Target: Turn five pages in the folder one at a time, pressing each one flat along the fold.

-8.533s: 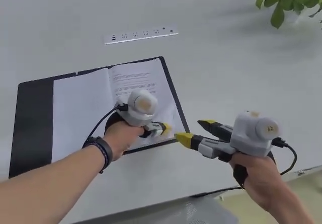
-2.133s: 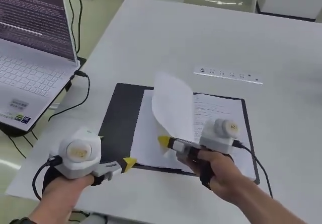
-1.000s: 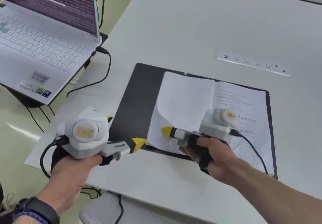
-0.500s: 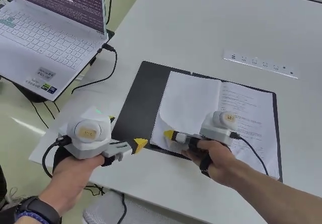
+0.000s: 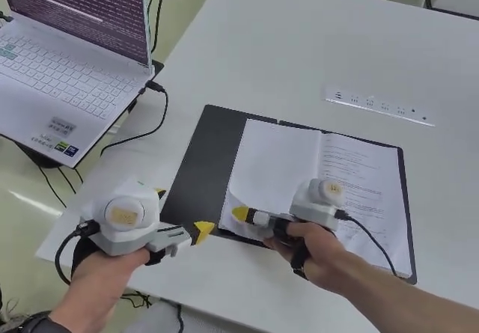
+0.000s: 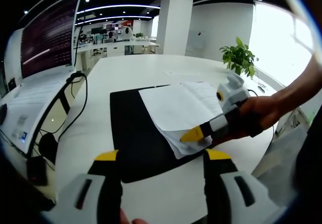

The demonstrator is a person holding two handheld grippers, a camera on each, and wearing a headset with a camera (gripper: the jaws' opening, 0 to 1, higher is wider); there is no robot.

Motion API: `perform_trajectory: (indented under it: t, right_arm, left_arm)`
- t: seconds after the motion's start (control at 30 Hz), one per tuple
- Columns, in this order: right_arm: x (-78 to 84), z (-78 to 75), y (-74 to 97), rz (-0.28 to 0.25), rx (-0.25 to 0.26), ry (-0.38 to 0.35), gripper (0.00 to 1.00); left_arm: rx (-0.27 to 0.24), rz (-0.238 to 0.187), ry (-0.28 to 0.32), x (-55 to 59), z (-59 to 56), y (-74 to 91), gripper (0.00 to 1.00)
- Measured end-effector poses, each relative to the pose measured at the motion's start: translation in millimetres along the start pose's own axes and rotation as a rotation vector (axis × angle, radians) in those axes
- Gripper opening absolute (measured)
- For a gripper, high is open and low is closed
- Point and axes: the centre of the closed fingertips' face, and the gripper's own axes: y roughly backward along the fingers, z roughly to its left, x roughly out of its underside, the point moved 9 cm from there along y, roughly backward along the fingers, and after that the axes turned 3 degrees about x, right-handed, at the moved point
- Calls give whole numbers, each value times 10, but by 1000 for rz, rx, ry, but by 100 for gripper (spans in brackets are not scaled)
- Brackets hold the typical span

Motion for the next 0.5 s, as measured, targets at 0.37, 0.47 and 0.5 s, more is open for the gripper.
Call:
perform_trajectory:
  t: [0.37,0.47,0.5]
  right_arm:
    - [57,112,34,-2,-41,39,32]
    - [83,122,62,2,-69,42,37]
    - [93,124,69,-1,-74,46,38]
  left_arm:
    - [32,3,-22,-43,-89,-36,65]
    - [40,2,-41,-76,-114,-38,65]
    - [41,1,-42,-83,-118,-38,65]
